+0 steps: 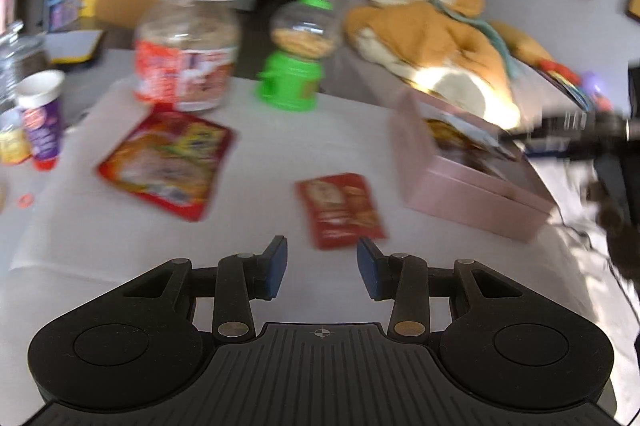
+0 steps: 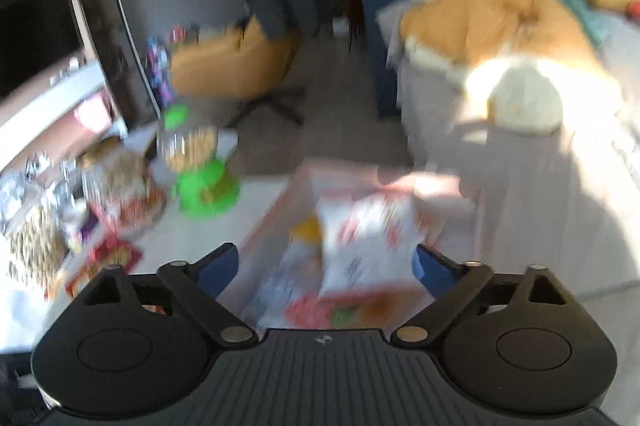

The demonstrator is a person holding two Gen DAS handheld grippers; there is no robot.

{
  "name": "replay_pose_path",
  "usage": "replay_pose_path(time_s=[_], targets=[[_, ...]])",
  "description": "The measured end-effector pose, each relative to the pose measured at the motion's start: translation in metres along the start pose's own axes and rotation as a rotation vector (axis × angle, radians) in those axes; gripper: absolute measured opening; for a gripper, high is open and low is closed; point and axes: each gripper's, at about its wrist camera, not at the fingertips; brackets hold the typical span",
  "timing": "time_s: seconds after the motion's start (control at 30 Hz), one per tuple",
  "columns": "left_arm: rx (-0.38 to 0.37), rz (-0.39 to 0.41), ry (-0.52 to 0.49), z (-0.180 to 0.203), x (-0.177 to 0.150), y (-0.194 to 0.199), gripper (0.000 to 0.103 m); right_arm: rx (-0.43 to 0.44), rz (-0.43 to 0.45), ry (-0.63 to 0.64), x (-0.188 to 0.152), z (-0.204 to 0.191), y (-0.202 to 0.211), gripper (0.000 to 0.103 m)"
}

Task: Organize snacks

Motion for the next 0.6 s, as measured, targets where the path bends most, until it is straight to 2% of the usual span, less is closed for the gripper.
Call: replay_pose_path(time_s=[0.03,0.1,0.13,0.2,0.3,0.37,0.4,0.47,0.53,0.6], targets=[[0.001,0.009,0.016,-0.008,0.000,0.002,0.043,0.008,-0.045,-0.013,-0.004,-0.001,-0.011,0.064],[0.003,0.030,0.040,-0.020,0.002,0.008,0.043,0.054,-0.132,-0.059,-0.012,0.000,-0.029,0.048],[0.004,0.041,0.046,-0.026,0.003,0.011,0.043,0.074,-0.169,-0.097,-0.014,0.004,-0.040,0.047],[0.018,0.067,0.041,-0.035,0.005,0.014,0.043,0.042,-0.204,-0.137,-0.016,0.007,-0.054,0.047],[0.074,0.109,0.022,-0.049,0.015,0.012,0.043,-0.118,-0.188,-0.071,-0.021,0.000,-0.066,0.047],[0.102,0.149,0.029,-0.060,0.029,0.008,0.043,-0.189,-0.157,-0.021,-0.020,-0.008,-0.063,0.047],[0.116,0.172,0.036,-0.066,0.038,0.005,0.043,-0.198,-0.151,-0.008,-0.020,-0.013,-0.060,0.047],[0.151,0.210,0.056,-0.078,0.057,-0.006,0.043,-0.188,-0.128,0.027,-0.019,-0.026,-0.051,0.056],[0.172,0.230,0.093,-0.092,0.076,-0.025,0.043,-0.169,-0.080,0.073,-0.019,-0.044,-0.038,0.079],[0.184,0.201,0.121,-0.104,0.090,-0.048,0.043,-0.119,-0.024,0.122,-0.022,-0.067,-0.023,0.085]])
Point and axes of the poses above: each gripper's, at about its wrist camera, not at the fingertips, and y roughly against the way its jaws point, z to its right, x to its top, and after that the axes turned 6 degrees about y, right-handed
